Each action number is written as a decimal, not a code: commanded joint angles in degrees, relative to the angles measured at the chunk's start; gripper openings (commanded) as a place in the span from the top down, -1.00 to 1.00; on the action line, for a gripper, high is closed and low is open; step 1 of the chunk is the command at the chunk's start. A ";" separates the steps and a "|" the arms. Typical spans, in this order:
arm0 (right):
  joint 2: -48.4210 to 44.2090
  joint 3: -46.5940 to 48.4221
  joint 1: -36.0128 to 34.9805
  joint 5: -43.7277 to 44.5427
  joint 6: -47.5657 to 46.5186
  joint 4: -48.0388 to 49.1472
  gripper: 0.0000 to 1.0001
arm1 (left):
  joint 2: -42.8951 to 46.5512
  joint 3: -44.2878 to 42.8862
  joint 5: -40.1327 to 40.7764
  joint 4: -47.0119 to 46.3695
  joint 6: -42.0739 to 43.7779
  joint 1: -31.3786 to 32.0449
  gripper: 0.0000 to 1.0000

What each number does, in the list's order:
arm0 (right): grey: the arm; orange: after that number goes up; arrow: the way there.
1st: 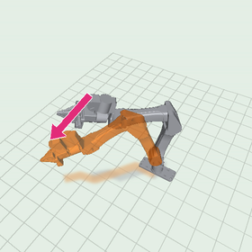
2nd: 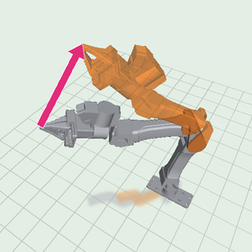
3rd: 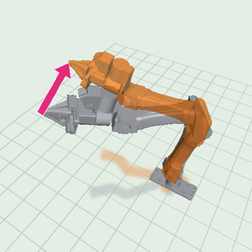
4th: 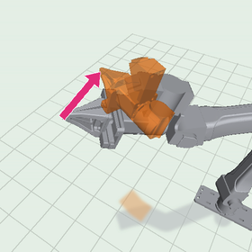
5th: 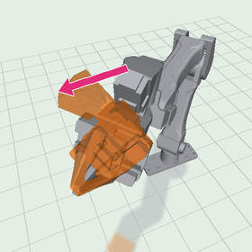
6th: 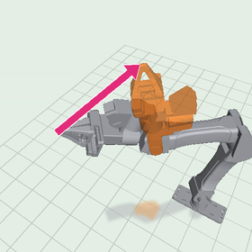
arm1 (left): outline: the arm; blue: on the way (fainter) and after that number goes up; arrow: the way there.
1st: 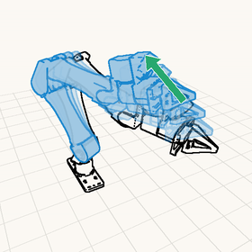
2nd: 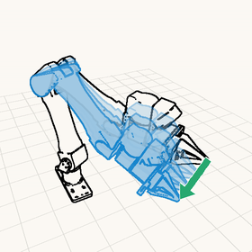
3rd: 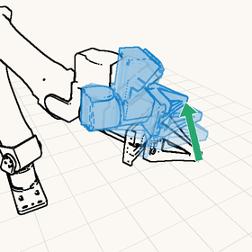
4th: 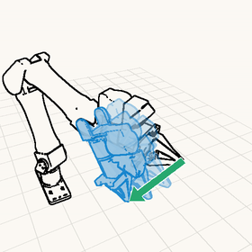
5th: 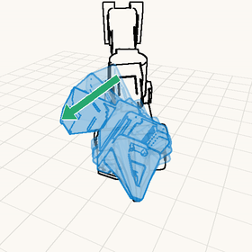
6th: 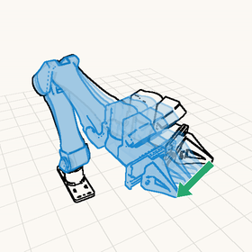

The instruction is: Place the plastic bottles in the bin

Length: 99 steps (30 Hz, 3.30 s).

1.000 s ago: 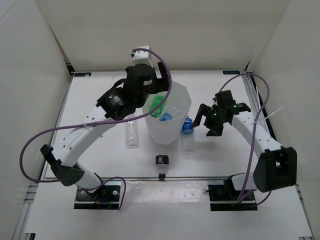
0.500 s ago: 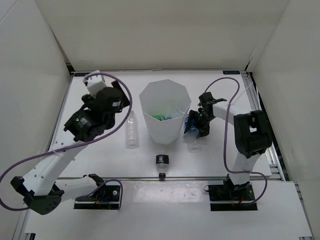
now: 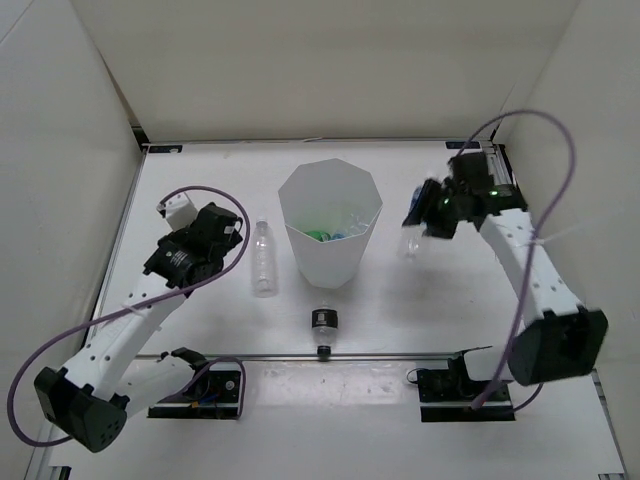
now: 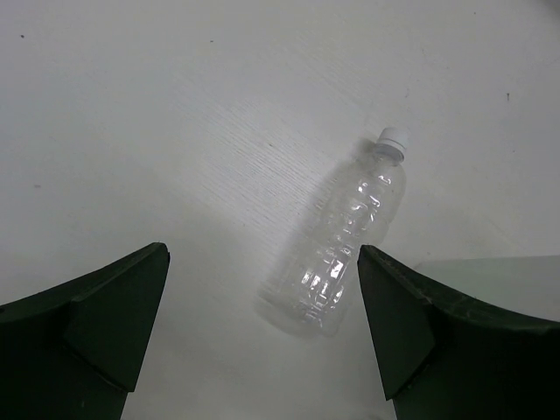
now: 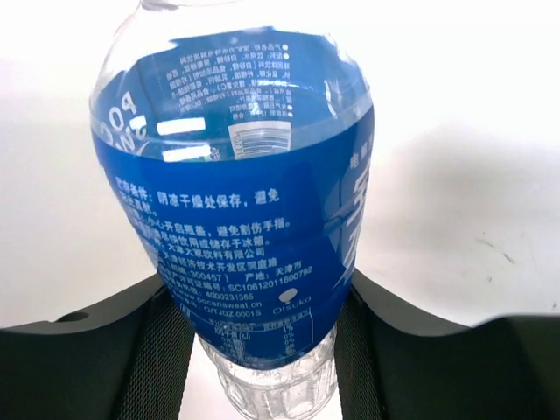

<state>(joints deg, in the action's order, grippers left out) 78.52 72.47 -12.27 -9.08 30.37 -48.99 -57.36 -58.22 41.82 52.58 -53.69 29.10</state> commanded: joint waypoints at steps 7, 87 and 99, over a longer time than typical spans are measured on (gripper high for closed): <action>6.97 47.72 -15.39 11.00 -0.12 -5.48 0.32 | -8.20 3.64 -7.11 -11.97 0.52 -5.10 -1.00; -51.73 -45.83 -23.49 2.94 8.48 25.60 -1.00 | -13.05 -37.25 3.51 -29.64 40.76 18.72 -1.00; -23.17 -41.10 -42.29 13.12 15.41 42.03 -1.00 | 5.50 -23.61 18.10 -17.44 29.89 18.71 -1.00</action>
<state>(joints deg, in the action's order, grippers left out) 51.24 28.12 -51.42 -0.27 43.33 -14.04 -53.15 -82.32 54.94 27.70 -19.03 47.83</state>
